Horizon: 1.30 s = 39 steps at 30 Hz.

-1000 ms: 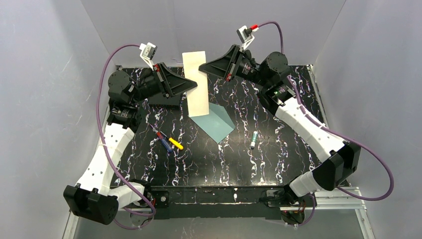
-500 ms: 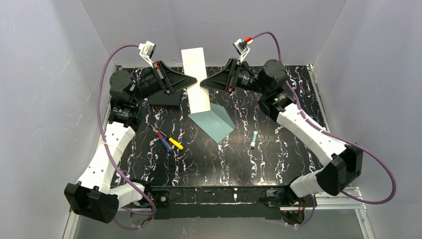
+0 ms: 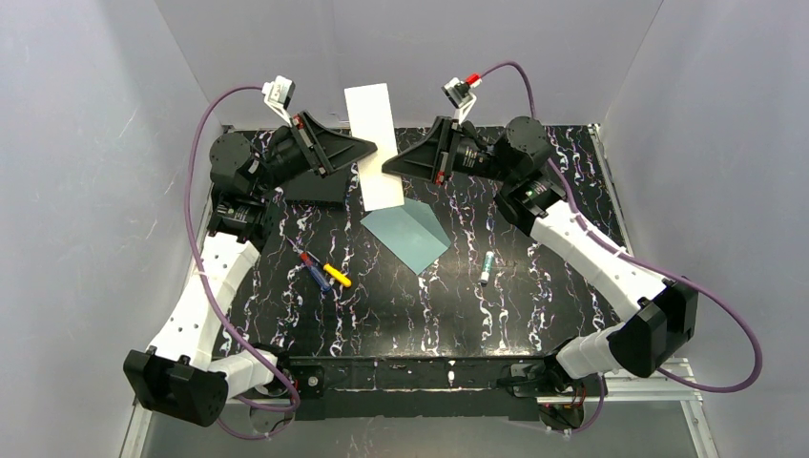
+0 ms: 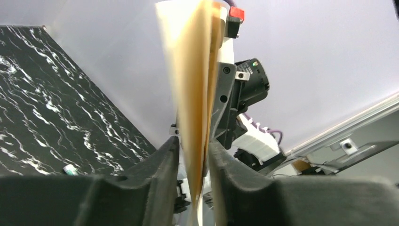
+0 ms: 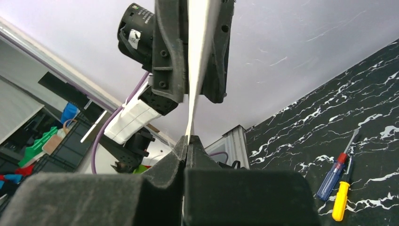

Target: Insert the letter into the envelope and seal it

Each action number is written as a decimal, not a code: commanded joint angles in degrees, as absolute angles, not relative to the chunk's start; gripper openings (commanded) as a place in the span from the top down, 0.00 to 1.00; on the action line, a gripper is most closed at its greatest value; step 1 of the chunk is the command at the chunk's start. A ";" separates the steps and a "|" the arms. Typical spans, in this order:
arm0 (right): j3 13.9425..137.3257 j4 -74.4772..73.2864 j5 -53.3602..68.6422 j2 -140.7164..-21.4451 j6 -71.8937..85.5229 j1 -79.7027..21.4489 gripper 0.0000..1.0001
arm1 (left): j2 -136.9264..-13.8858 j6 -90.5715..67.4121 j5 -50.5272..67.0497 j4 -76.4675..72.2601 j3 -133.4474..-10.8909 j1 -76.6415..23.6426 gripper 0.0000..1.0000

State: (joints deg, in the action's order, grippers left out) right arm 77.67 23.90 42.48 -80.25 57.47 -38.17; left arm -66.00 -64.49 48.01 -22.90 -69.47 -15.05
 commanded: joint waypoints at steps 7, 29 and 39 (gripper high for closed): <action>72.25 41.83 25.45 -77.24 64.32 -38.65 0.99 | -61.12 -66.31 44.58 -24.98 -66.50 -14.81 0.35; 74.66 47.86 18.73 -81.43 64.95 -39.62 0.99 | -62.83 -68.78 43.00 -31.95 -63.04 -19.25 1.00; 80.86 43.11 17.72 -81.38 59.97 -38.07 0.87 | -61.11 -65.83 49.07 -31.90 -62.91 -19.25 1.00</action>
State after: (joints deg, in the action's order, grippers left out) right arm 75.57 40.80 19.81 -81.93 62.54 -39.48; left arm -63.26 -68.38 43.90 -30.76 -62.26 -18.98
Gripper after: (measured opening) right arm 0.114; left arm 0.009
